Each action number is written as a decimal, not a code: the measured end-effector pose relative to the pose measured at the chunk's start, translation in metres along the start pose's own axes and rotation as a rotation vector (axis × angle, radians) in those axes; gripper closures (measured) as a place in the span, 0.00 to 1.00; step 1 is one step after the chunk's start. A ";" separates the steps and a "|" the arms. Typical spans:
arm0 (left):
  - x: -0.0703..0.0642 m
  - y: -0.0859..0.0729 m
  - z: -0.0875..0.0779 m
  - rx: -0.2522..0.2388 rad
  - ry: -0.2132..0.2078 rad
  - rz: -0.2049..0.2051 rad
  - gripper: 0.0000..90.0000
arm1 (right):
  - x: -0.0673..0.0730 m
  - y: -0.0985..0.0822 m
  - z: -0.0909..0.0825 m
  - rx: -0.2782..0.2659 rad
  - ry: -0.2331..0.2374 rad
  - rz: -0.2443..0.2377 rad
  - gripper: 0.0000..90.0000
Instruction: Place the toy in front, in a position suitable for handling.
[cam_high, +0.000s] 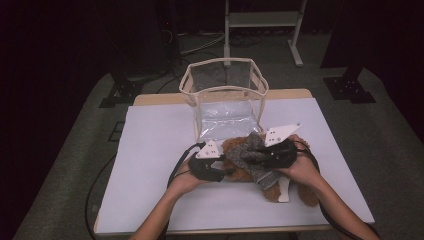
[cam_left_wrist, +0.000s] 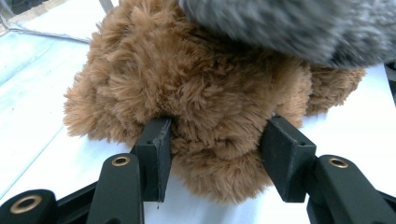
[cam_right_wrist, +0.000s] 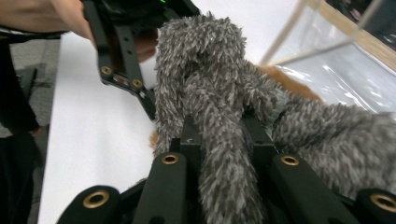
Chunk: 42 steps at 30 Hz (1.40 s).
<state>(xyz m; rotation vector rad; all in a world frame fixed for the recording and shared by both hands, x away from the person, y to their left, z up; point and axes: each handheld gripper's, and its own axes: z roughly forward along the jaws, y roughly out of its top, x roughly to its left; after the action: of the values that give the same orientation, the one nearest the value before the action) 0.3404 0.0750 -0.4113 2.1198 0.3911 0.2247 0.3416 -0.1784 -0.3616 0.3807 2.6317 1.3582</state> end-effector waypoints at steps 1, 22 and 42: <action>0.000 0.000 0.000 0.000 0.002 0.001 0.52 | 0.002 0.001 0.002 0.003 0.005 -0.008 0.82; -0.001 0.000 -0.001 -0.007 -0.023 0.018 0.53 | 0.008 -0.001 -0.009 0.012 0.014 -0.039 0.82; -0.004 0.001 0.004 -0.005 -0.030 0.033 0.52 | 0.018 0.001 0.007 0.037 0.050 -0.058 0.82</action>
<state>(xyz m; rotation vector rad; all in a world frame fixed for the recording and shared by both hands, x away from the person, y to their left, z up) 0.3381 0.0694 -0.4125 2.1235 0.3378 0.2129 0.3265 -0.1668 -0.3649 0.2770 2.6890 1.3198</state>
